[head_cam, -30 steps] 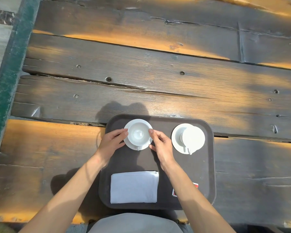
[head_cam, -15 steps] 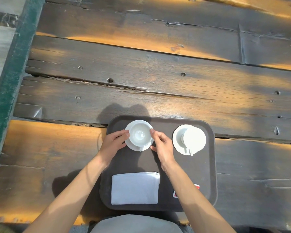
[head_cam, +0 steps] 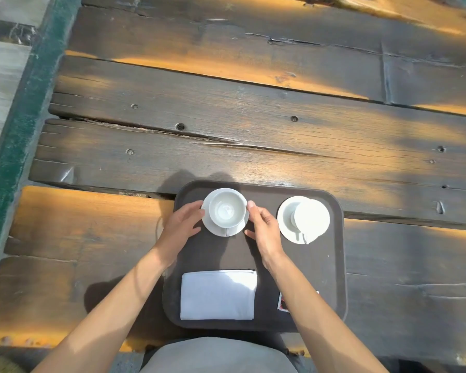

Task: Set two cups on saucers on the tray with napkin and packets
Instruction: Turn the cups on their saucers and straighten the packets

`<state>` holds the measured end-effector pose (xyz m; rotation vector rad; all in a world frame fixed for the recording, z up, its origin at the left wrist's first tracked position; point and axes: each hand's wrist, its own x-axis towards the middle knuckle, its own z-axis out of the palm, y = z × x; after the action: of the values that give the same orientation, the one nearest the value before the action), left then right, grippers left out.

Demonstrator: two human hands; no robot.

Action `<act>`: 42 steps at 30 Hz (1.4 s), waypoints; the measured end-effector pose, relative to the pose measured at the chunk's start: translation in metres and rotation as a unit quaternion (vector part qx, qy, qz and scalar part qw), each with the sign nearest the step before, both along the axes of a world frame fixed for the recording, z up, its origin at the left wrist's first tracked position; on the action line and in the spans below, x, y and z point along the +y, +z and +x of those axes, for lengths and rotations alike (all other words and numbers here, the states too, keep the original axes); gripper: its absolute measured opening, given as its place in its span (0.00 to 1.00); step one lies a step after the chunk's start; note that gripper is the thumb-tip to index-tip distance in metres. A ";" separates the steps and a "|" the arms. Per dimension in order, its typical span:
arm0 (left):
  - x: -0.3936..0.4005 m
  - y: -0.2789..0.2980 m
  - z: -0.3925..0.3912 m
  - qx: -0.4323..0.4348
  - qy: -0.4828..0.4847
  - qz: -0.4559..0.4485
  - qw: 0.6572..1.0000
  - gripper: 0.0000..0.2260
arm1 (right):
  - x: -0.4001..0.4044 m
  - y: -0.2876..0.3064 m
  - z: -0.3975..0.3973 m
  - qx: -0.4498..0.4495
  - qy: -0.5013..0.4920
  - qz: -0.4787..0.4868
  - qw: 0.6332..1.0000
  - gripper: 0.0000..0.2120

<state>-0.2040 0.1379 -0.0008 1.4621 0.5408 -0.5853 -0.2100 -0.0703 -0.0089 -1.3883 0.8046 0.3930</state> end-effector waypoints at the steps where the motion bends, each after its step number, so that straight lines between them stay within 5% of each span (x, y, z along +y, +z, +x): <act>1: 0.003 0.002 -0.005 -0.004 -0.005 0.018 1.000 0.15 | -0.002 0.000 -0.004 -0.004 -0.002 -0.013 1.000 0.12; 8: 0.028 -0.002 -0.076 0.003 -0.164 0.287 0.944 0.12 | -0.029 -0.011 -0.077 0.010 0.083 -0.177 0.981 0.06; 13: 0.033 -0.012 -0.129 0.055 -0.189 0.329 0.924 0.16 | -0.028 -0.019 -0.137 0.050 0.130 -0.202 0.970 0.05; 24: 0.007 -0.017 -0.148 -0.017 -0.125 0.385 0.914 0.05 | -0.012 -0.024 -0.163 0.055 0.117 -0.229 0.965 0.08; 31: 0.010 -0.017 -0.140 -0.034 -0.168 0.414 0.894 0.13 | -0.008 -0.019 -0.163 0.024 0.098 -0.247 0.964 0.11; 37: -0.010 -0.023 -0.163 -0.280 -0.341 0.503 0.743 0.27 | 0.017 -0.017 -0.185 -0.155 0.322 -0.486 0.797 0.26; 39: -0.010 -0.036 -0.170 -0.295 -0.408 0.497 0.707 0.30 | 0.021 -0.027 -0.190 -0.158 0.402 -0.492 0.756 0.29; 42: 0.000 -0.055 -0.177 -0.248 -0.428 0.513 0.701 0.31 | 0.016 -0.041 -0.194 -0.113 0.449 -0.496 0.735 0.31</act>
<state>-0.3815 0.1380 -0.0558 2.8834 -0.4265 -0.5555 -0.4045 -0.0547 -0.0496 -2.7822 -0.0115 0.5314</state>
